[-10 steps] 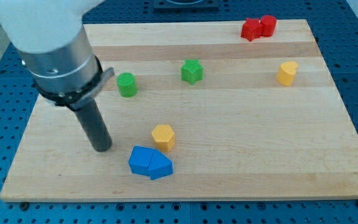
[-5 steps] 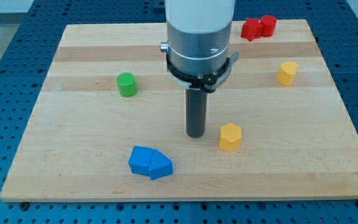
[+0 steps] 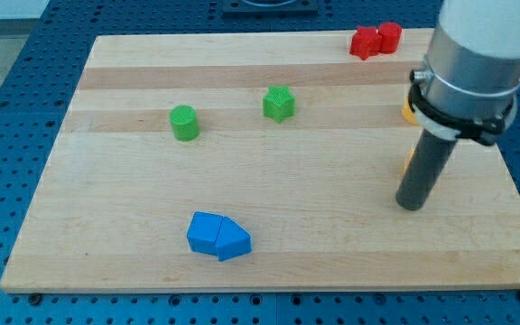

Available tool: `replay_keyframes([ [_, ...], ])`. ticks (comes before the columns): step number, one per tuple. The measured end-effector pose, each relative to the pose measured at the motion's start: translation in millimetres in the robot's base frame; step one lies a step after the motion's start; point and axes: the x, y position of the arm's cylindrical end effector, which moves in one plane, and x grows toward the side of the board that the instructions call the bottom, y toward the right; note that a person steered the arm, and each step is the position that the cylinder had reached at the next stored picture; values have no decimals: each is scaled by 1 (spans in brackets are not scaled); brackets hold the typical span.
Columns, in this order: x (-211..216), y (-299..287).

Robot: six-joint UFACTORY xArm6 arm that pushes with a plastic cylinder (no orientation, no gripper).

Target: Push the yellow hexagon below the yellow heart

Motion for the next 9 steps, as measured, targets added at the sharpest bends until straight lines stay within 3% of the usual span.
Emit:
replay_keyframes([
  [2, -55, 10],
  [5, -25, 27],
  [9, -92, 31],
])
